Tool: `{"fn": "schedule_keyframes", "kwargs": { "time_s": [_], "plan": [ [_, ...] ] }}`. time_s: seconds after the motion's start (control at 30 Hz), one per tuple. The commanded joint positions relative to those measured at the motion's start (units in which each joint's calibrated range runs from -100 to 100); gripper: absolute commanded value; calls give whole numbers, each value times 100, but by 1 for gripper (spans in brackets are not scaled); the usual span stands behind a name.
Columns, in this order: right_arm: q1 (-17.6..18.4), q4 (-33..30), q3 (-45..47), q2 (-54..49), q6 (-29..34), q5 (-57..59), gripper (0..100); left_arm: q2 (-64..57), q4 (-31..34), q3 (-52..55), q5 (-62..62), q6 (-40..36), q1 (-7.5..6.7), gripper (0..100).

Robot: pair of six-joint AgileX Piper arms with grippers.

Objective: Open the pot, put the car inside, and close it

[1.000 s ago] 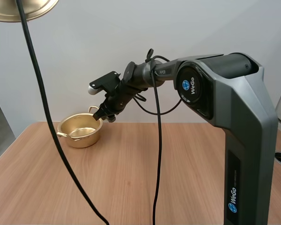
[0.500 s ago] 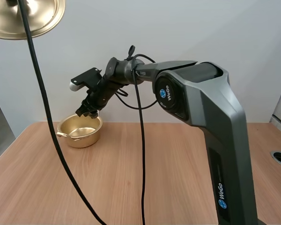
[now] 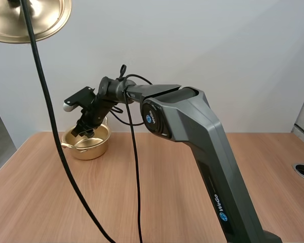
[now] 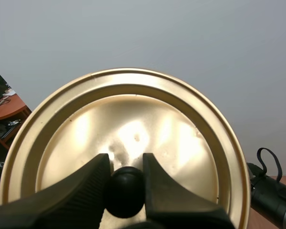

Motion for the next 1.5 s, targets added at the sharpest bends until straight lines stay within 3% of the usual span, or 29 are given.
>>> {"fn": "schedule_keyframes", "kwargs": {
  "time_s": [0.0,0.77,0.9,0.97,1.0,1.23,1.47],
  "plan": [
    [-2,-115,-105,150,0,-2,0,2,-4,-3,0,-3,2,0],
    [71,-394,-182,372,424,-536,2,2,-4,-3,0,-3,2,0],
    [149,-502,-182,372,424,-536,49,2,-4,-3,0,-3,2,0],
    [185,-533,-182,372,424,-536,87,2,-4,-3,0,-3,2,0],
    [205,-571,-182,372,405,-536,100,2,-4,-3,0,-3,2,0],
    [271,-1268,-182,372,716,-1267,100,2,9,-3,0,-3,2,0],
    [254,-2846,-182,255,1587,-1846,100,2,9,-3,0,-3,2,0]
  ]
}}
